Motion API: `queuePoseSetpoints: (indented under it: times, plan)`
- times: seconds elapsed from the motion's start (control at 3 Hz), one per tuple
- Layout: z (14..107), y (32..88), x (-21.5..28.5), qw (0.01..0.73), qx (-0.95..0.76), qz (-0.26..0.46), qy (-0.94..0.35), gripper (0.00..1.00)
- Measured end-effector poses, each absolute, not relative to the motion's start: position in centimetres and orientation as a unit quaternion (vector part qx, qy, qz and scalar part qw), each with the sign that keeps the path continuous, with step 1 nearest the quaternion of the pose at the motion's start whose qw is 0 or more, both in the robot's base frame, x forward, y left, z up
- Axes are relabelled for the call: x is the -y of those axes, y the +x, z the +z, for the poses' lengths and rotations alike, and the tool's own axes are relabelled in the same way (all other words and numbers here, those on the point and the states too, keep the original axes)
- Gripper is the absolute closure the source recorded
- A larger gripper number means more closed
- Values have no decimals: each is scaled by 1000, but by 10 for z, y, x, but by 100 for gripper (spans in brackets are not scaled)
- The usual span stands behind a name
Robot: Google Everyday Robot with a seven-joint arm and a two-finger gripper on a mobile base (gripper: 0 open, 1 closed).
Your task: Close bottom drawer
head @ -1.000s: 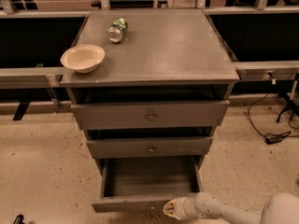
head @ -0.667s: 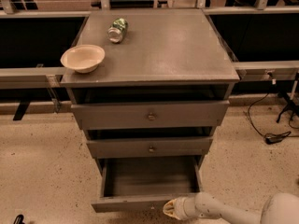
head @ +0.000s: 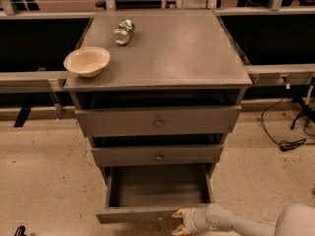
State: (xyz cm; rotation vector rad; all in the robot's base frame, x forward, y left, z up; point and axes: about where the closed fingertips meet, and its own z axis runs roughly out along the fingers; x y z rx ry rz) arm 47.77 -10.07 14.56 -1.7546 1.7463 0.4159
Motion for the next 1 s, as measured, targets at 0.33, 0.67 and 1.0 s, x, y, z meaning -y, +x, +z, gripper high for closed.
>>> queuePoseSetpoints:
  times: [0.33, 0.67, 1.0]
  plan:
    - [146, 478, 101, 310, -661, 158, -664, 0]
    - [146, 478, 101, 310, -661, 158, -664, 0]
    - [150, 465, 89, 291, -660, 159, -674, 17]
